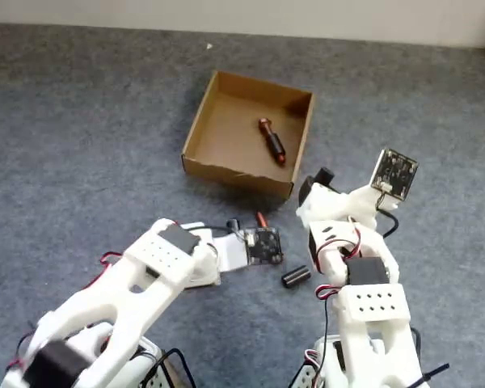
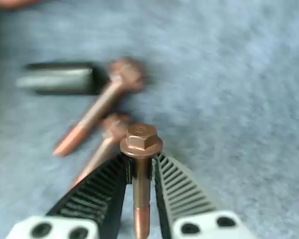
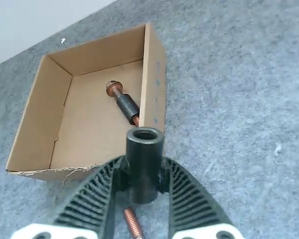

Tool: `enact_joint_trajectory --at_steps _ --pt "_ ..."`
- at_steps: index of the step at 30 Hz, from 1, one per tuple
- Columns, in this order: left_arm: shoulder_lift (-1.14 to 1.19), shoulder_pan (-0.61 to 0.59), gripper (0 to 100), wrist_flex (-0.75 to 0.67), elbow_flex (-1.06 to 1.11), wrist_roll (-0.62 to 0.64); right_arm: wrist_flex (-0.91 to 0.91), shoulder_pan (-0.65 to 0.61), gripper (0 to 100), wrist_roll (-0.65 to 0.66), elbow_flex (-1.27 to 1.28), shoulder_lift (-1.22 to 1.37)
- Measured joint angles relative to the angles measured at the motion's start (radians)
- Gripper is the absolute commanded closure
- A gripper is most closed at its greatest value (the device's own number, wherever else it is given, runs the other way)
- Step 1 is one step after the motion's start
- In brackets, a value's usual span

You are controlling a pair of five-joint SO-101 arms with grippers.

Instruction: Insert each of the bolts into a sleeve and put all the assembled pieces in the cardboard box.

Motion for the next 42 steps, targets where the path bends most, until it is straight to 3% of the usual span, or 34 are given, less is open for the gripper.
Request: enact_joint_trajectory --at_steps 8,17,25,34,42 --pt "-0.5 -0.003 99 0.155 0.0 0.19 0.0 0.052 99.5 0.005 0.055 -0.12" --pt "-0.999 -0.008 99 0.166 0.0 0.485 0.0 -0.071 99.5 0.209 0.253 -0.493" --pt "-1.142 -0.066 99 0.166 0.0 0.66 0.0 -0.25 99.5 0.229 0.358 -0.672" --pt "-1.258 -0.071 99 0.072 0.0 0.792 0.0 -0.491 99.5 0.361 0.483 -0.827" --pt "-1.272 -0.058 99 -0.049 0.06 0.879 -0.021 -0.565 99.5 0.365 0.486 -0.864"
